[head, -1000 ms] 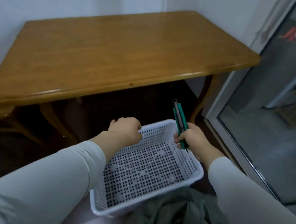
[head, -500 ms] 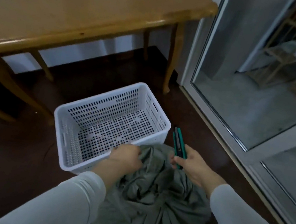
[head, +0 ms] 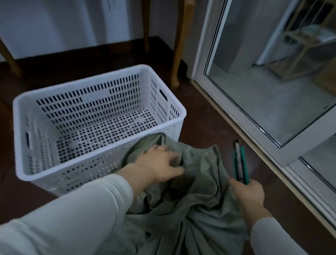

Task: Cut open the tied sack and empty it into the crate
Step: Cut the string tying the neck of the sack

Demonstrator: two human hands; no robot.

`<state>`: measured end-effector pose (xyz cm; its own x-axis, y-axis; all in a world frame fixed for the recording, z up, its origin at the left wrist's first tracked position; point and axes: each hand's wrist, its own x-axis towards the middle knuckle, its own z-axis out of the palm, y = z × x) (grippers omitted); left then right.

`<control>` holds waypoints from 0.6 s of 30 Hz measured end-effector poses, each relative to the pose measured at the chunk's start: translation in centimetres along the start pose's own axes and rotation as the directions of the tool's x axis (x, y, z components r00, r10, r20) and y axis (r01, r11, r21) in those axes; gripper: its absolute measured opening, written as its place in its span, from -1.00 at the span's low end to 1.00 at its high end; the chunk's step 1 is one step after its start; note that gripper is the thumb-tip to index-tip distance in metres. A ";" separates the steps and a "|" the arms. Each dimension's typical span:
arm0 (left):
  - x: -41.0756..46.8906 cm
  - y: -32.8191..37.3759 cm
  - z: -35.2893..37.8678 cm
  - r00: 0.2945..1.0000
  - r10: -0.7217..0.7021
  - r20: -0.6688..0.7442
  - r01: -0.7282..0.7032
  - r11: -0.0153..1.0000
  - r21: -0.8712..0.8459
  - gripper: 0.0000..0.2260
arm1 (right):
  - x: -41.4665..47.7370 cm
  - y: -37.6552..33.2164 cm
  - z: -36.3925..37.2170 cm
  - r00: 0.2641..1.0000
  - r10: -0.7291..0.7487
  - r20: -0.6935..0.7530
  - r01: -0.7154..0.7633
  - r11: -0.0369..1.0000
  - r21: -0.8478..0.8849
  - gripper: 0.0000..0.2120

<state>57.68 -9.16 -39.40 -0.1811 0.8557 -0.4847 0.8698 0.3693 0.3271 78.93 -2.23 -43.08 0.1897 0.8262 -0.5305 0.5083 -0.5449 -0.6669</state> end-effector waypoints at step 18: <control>4.9 -2.5 8.4 0.987 0.122 0.100 -0.135 0.982 0.133 0.05 | 2.0 6.8 11.1 0.811 -0.275 0.516 -0.323 0.524 0.788 -0.95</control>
<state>58.46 -8.96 -49.38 -0.0266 0.8538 -0.5199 0.9397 0.1988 0.2784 73.47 -5.84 -54.48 -0.4198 0.7463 -0.5166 -0.4568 -0.6656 -0.5902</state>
